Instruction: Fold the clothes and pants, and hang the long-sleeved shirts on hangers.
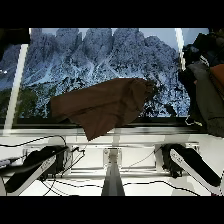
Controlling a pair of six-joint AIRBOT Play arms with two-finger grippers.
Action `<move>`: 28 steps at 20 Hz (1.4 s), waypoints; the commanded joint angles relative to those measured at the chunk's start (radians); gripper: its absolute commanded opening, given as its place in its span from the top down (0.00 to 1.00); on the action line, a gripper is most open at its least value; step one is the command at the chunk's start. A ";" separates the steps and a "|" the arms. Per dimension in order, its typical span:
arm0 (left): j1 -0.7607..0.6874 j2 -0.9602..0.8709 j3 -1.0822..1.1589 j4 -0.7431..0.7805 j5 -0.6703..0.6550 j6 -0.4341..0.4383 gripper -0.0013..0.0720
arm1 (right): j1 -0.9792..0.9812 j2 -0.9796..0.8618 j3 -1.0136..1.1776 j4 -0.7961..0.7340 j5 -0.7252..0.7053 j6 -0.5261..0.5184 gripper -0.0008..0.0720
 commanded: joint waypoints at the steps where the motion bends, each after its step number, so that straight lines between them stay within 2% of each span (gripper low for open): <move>1: 0.001 -0.001 0.000 0.000 0.000 0.000 0.15 | 0.000 -0.001 0.001 0.000 0.000 0.000 0.97; 15: 0.001 -0.001 0.000 0.000 0.000 0.000 0.15 | 0.000 -0.001 0.001 0.003 -0.021 0.000 0.97; 17: 0.001 -0.001 0.000 0.000 0.000 0.000 0.15 | 0.000 -0.004 -0.007 0.003 0.126 -0.002 0.97; 19: 0.001 -0.001 0.000 0.000 0.000 0.000 0.15 | 0.000 -0.018 -0.058 0.005 0.322 -0.097 0.97; 21: 0.001 -0.001 0.000 0.000 0.000 0.000 0.15 | 0.000 -0.038 -0.166 0.096 0.468 -0.221 0.97; 25: 0.001 -0.001 0.000 0.000 0.000 0.000 0.15 | 0.000 -0.039 -0.488 0.554 0.484 -0.441 0.97; 26: 0.001 -0.001 0.000 0.000 0.000 0.000 0.15 | 0.000 -0.039 -0.561 0.657 0.483 -0.472 0.97; 28: -0.002 -0.001 0.000 0.000 0.000 0.000 0.15 | 0.000 -0.039 -0.673 0.766 0.465 -0.474 0.96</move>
